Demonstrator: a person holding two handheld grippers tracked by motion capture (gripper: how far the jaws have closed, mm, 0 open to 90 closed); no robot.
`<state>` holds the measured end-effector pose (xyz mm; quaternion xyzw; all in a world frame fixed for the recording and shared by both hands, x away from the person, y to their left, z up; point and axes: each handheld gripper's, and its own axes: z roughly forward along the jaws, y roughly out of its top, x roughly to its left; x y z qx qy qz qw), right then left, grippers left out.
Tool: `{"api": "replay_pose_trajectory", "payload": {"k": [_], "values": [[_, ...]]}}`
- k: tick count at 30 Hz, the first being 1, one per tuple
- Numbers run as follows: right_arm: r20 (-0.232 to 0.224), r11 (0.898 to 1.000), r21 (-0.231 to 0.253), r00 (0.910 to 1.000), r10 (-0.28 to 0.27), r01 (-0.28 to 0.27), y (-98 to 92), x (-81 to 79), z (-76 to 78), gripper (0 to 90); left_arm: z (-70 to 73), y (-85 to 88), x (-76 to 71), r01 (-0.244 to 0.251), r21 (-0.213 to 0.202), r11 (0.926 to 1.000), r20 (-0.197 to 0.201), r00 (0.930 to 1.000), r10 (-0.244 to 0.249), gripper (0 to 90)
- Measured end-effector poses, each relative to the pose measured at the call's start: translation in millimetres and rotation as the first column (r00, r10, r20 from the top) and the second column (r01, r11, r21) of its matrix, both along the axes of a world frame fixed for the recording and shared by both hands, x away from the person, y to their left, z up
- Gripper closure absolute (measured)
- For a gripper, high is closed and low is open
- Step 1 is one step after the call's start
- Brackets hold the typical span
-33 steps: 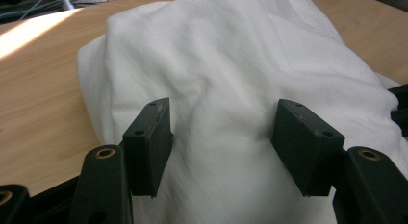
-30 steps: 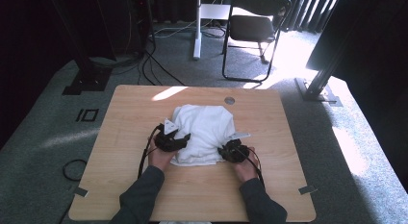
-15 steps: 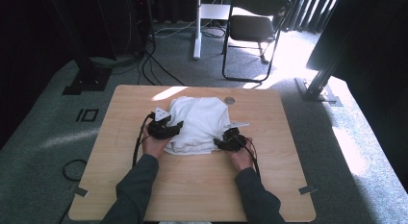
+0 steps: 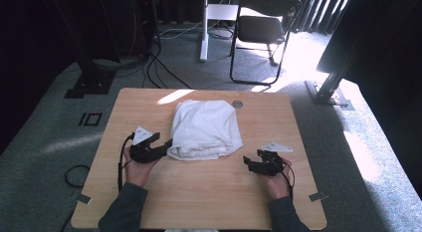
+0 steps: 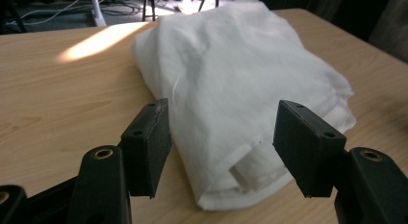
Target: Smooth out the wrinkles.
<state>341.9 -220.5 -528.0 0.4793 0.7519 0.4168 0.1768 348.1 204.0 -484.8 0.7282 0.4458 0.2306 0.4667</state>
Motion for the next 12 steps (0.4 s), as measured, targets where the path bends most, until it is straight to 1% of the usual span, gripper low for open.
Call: {"api": "replay_pose_trajectory", "payload": {"k": [2,4,5,6,7,8,9,10,12], "values": [[0.0,1.0,0.01,0.9998,-0.019,0.019,-9.4,-4.2,0.3,30.0,-2.4,1.4,-6.3,-0.009,0.0,1.0,0.008,0.9999,0.009,38.6],[-0.003,0.999,0.045,0.9997,-0.026,0.026,-18.8,-7.5,-0.2,30.4,-4.9,2.3,-10.9,-0.008,-0.009,0.9999,0.016,0.9998,0.009,38.6],[-0.006,0.998,0.057,0.9994,-0.034,0.034,-22.7,-8.8,-0.8,30.4,-5.7,2.3,-11.4,-0.006,-0.004,1.0,0.014,0.9999,0.006,38.6],[-0.006,0.997,0.058,0.999,-0.044,0.044,-25.2,-9.5,-1.3,30.4,-6.5,1.7,-11.7,0.0,0.015,0.9999,0.006,1.0,0.0,38.6],[-0.013,0.997,0.059,0.9983,-0.057,0.058,-28.7,-10.2,-1.6,30.4,-7.2,1.3,-12.4,-0.005,0.033,0.9995,0.008,1.0,0.004,38.5],[-0.013,0.996,0.069,0.998,-0.062,0.062,-31.4,-10.5,-1.7,30.4,-8.1,1.0,-13.6,-0.011,0.042,0.9991,0.011,0.9999,0.01,38.5],[-0.012,0.994,0.081,0.9976,-0.069,0.069,-33.5,-11.1,-1.3,30.4,-9.1,1.7,-14.2,-0.008,0.037,0.9993,0.008,0.9999,0.008,38.5],[-0.011,0.994,0.083,0.9971,-0.075,0.075,-35.3,-11.7,-0.9,30.3,-9.9,2.8,-14.7,-0.006,0.032,0.9995,0.0,1.0,0.006,38.5],[-0.007,0.993,0.086,0.9967,-0.081,0.081,-37.7,-12.1,-0.2,29.6,-10.3,4.2,-15.5,-0.013,0.035,0.9993,-0.002,0.9999,0.013,38.5]]}}
